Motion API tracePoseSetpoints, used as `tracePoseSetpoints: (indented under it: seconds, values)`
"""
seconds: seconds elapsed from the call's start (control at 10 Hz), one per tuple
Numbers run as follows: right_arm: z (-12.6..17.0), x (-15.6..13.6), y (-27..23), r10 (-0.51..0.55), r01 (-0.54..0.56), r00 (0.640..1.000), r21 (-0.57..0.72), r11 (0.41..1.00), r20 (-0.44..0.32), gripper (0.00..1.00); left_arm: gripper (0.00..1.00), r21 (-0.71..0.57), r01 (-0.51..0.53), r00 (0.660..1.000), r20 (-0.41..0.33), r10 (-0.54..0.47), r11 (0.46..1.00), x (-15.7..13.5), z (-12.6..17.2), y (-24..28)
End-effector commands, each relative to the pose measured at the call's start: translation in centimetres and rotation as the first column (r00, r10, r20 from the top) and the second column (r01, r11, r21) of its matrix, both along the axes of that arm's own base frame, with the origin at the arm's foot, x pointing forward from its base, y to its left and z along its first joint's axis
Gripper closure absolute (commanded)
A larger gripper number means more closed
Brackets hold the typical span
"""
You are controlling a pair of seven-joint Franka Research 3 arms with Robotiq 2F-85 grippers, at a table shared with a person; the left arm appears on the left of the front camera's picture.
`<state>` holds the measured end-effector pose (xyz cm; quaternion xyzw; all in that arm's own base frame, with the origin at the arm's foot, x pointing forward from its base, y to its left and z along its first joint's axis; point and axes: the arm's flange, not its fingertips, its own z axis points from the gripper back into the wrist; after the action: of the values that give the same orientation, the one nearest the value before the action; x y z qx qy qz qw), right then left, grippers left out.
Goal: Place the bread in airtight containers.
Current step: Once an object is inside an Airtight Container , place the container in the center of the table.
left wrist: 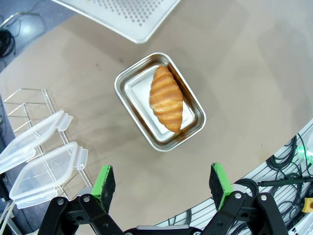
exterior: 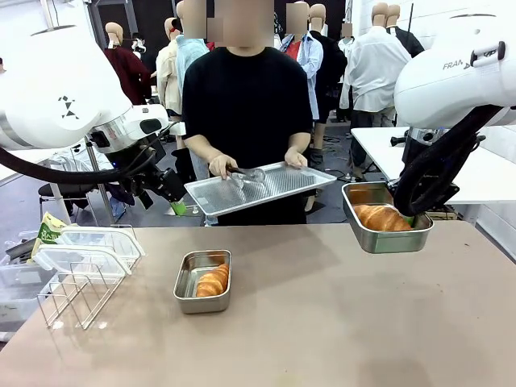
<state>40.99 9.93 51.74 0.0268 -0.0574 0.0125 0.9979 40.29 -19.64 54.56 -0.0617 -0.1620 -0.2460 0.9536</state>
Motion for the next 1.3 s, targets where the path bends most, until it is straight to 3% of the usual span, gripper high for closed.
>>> tracePoseSetpoints:
  seconds: [0.0,0.4,0.6,0.7,0.9,1.2]
  values:
    - [-0.1,-0.3,-0.1,-0.002,0.002,1.0,0.0,1.0,0.007,1.0,0.0,0.007,0.001,1.0,0.005,-0.001,1.0,-0.1,0.2,0.1]
    - [0.0,0.0,0.0,0.0,0.0,1.0,0.0,1.0,0.0,1.0,0.0,0.007,0.001,1.0,0.005,-0.001,1.0,-0.1,0.2,0.1]
    - [-1.6,0.1,0.6,0.008,-0.008,1.0,0.006,1.0,0.015,1.0,0.0,0.007,0.001,1.0,0.005,-0.001,1.0,-0.1,0.2,0.1]
    - [-2.6,0.5,0.8,0.021,-0.021,0.999,0.002,1.0,0.043,1.0,0.0,0.007,0.001,1.0,0.005,-0.001,1.0,-0.1,0.2,0.1]
    - [-5.5,2.8,0.9,0.034,-0.034,0.999,-0.024,0.999,0.007,1.0,0.0,0.007,0.001,1.0,0.005,-0.001,1.0,-0.1,0.2,0.1]
    - [-10.4,5.7,2.3,0.024,-0.024,0.999,-0.021,1.0,0.025,1.0,0.0,0.007,0.001,1.0,0.005,-0.001,1.0,-0.1,0.2,0.1]
